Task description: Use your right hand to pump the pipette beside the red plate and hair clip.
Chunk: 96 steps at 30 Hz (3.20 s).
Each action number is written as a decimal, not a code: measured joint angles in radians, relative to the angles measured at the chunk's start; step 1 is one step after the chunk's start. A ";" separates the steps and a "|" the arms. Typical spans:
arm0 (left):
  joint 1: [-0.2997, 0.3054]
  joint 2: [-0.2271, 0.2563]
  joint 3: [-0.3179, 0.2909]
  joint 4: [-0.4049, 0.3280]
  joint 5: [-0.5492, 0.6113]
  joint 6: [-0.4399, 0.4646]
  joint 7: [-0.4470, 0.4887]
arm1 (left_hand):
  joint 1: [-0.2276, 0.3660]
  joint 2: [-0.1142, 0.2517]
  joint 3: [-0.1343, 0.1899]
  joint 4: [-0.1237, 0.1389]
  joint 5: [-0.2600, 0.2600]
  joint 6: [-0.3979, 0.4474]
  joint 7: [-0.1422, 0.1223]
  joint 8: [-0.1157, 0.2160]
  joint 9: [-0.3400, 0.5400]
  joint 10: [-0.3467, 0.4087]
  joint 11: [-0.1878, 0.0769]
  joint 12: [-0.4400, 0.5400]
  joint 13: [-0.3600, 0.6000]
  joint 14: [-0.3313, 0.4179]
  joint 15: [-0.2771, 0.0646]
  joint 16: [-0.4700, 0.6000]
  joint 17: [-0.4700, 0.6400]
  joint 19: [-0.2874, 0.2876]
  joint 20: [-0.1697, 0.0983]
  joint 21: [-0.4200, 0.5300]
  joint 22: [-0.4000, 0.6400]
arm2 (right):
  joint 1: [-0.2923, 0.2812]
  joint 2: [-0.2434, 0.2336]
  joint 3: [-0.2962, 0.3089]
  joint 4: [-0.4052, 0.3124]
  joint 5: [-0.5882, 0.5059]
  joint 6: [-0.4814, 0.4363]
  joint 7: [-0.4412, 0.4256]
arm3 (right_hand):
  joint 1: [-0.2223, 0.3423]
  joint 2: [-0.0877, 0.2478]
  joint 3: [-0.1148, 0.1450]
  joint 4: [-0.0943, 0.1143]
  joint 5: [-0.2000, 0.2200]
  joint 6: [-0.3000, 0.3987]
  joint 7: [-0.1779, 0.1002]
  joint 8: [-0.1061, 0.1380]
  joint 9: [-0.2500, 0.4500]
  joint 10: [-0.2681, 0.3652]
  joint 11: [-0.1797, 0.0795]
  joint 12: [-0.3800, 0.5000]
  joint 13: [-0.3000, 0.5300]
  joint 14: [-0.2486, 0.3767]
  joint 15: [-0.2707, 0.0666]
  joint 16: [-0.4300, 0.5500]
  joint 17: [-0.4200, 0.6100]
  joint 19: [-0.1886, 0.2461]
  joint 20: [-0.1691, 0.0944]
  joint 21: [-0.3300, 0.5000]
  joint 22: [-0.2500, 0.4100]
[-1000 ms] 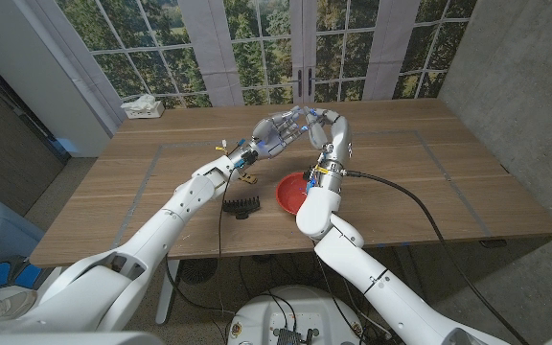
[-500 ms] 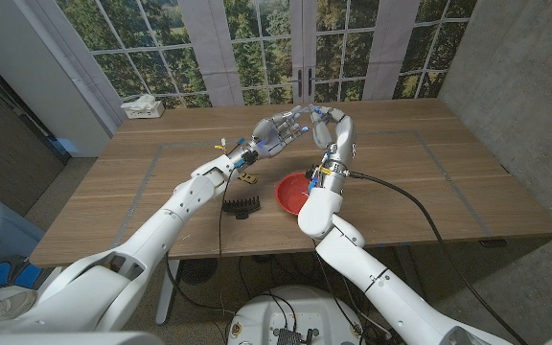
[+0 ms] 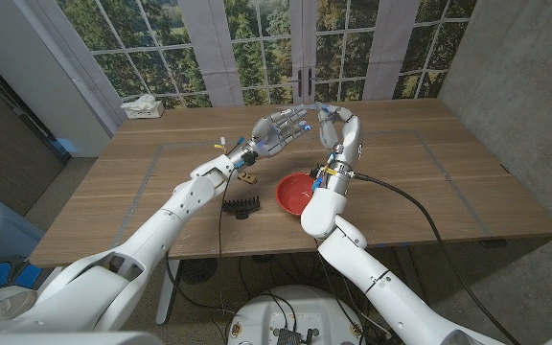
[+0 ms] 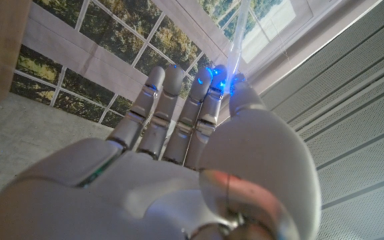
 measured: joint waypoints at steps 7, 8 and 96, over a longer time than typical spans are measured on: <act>-0.004 0.011 0.006 0.008 0.022 -0.024 -0.017 | -0.049 -0.012 -0.006 -0.003 0.000 -0.106 -0.011 0.000 -0.010 -0.139 0.040 -0.018 -0.003 -0.101 0.010 -0.069 -0.030 -0.057 0.021 -0.015 -0.010 | -0.011 -0.003 0.013 -0.013 0.018 0.027 0.001 | 0.000 0.000 0.000 0.000 0.000 0.000 0.000 0.000 0.000 0.000 0.000 0.000 0.001 0.000 0.000 -0.008 0.005 0.000 0.000 0.007 0.000; -0.004 0.011 0.006 0.008 0.023 -0.025 -0.017 | -0.053 -0.012 -0.005 -0.003 0.000 -0.115 -0.013 0.000 -0.010 -0.156 0.044 -0.018 -0.004 -0.114 0.012 -0.078 -0.034 -0.065 0.023 -0.015 -0.010 | -0.012 -0.004 0.014 -0.014 0.018 0.027 0.001 | 0.000 0.000 0.003 0.003 0.000 0.000 0.000 0.000 0.000 0.000 0.000 0.000 0.001 0.000 0.000 -0.008 0.006 0.000 0.000 0.007 0.000; 0.005 0.168 -0.125 0.082 0.065 -0.181 -0.015 | -0.184 -0.005 -0.016 0.008 0.000 -0.202 -0.015 0.016 -0.019 -0.292 0.092 0.006 -0.041 -0.189 0.016 -0.156 -0.083 -0.135 0.044 -0.045 -0.019 | -0.266 -0.281 0.198 -0.402 0.089 -0.039 0.347 | -0.026 -0.017 0.036 0.005 0.004 -0.013 -0.005 0.000 0.005 -0.019 0.000 0.008 -0.019 0.025 -0.004 -0.092 -0.008 -0.005 -0.009 0.073 -0.007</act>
